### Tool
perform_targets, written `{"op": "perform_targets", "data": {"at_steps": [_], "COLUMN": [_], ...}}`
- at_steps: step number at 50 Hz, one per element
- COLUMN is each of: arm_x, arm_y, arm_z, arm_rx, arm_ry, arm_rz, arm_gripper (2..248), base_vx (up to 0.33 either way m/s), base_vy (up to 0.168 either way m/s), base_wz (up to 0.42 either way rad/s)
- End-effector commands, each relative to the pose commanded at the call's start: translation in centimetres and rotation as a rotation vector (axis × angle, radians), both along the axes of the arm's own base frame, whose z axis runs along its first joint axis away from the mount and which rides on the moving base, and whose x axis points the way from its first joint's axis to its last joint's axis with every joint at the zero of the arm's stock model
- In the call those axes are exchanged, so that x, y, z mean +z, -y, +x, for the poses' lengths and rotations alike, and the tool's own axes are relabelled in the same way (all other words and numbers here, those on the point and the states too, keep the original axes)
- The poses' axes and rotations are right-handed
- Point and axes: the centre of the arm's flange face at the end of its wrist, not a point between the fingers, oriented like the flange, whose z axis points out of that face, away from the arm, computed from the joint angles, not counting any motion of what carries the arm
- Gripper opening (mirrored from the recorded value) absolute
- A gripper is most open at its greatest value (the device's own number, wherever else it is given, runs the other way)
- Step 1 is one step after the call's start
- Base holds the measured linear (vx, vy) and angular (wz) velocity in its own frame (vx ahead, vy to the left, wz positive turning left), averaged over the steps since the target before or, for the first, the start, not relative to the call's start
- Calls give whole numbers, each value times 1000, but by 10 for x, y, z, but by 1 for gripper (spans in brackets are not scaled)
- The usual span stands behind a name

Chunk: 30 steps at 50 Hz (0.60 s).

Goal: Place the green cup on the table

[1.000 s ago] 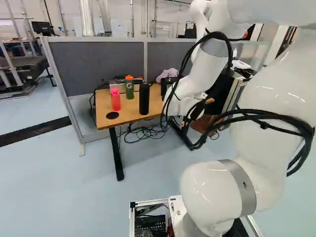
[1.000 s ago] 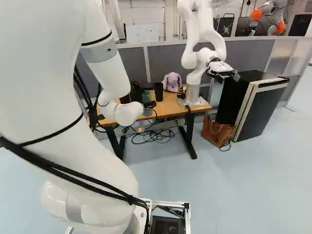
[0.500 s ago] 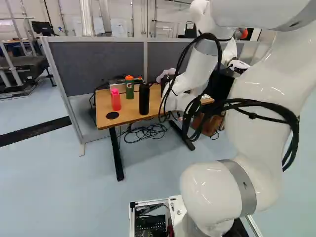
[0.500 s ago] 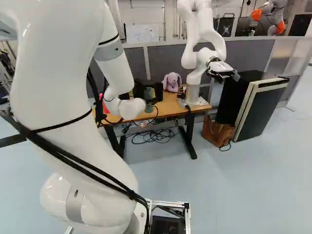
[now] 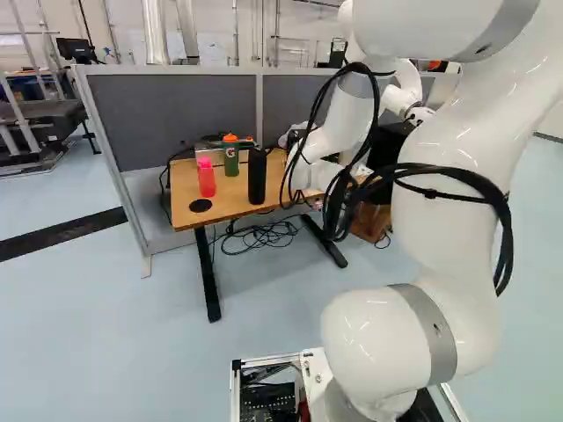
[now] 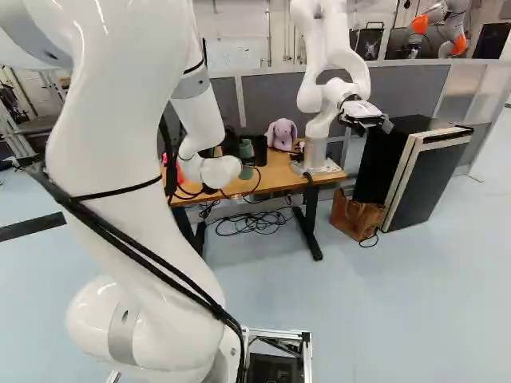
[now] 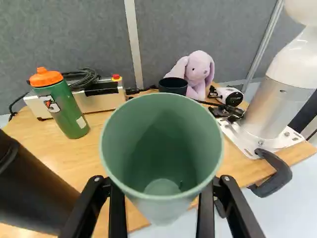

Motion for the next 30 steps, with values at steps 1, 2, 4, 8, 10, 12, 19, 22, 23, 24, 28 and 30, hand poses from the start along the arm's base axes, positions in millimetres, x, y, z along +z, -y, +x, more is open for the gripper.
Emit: {"op": "perform_targets", "data": {"at_steps": [1,2,4,8,10,12,19,22,23,24,28,30], "arm_x": [0,0,0,-2,-4,-6,-14,-18,-19,-21,-26,-28], "arm_y": [0,0,0,0,0,0,0,0,0,0,0,0], "arm_z": [2,4,8,16,20,24,39,44,46,48,55,58], "arm_rx": [0,0,0,0,0,0,0,0,0,0,0,0], "arm_ry": [1,2,4,5,4,3,-3,-6,-7,-8,-12,-14], "arm_rz": [0,0,0,0,0,0,0,0,0,0,0,0], "arm_gripper": [124,124,124,124,124,124,124,124,124,124,124,124], "base_vx": [0,0,0,0,0,0,0,0,0,0,0,0], "base_vy": [0,0,0,0,0,0,0,0,0,0,0,0], "base_wz": [0,0,0,0,0,0,0,0,0,0,0,0]}}
